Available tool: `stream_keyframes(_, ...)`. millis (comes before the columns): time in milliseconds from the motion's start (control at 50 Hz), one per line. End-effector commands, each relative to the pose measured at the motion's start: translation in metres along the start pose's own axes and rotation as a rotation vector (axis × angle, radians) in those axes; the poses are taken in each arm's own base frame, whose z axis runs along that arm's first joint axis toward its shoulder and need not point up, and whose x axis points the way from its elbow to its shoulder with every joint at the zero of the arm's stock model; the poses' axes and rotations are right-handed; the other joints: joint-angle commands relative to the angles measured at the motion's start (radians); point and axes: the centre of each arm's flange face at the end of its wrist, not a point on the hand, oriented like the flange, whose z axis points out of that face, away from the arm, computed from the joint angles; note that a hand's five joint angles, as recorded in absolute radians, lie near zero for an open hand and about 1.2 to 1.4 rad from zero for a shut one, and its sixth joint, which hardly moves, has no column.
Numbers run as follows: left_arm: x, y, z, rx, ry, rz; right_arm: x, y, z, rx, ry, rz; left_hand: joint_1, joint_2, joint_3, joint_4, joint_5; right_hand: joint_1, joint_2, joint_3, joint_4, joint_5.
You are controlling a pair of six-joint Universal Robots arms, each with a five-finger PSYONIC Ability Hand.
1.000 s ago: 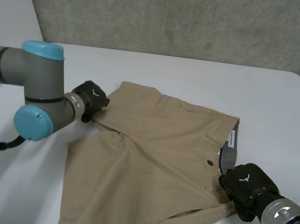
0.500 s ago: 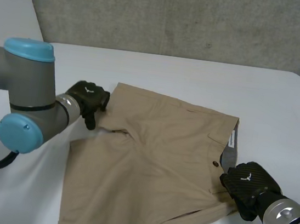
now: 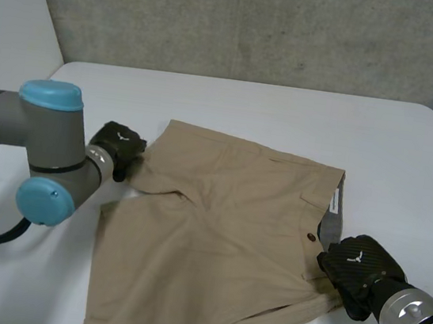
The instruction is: Fold the shorts.
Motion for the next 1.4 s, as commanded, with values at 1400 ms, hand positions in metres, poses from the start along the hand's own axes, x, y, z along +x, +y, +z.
stream_keyframes(1400,-0.01,0.01,-0.014,0.001,0.044,-0.041,0.001,-0.002,-0.003,0.0,0.007,-0.001,0.057,0.021,0.029,0.019,0.05,0.417,0.223,0.214,0.205,0.224)
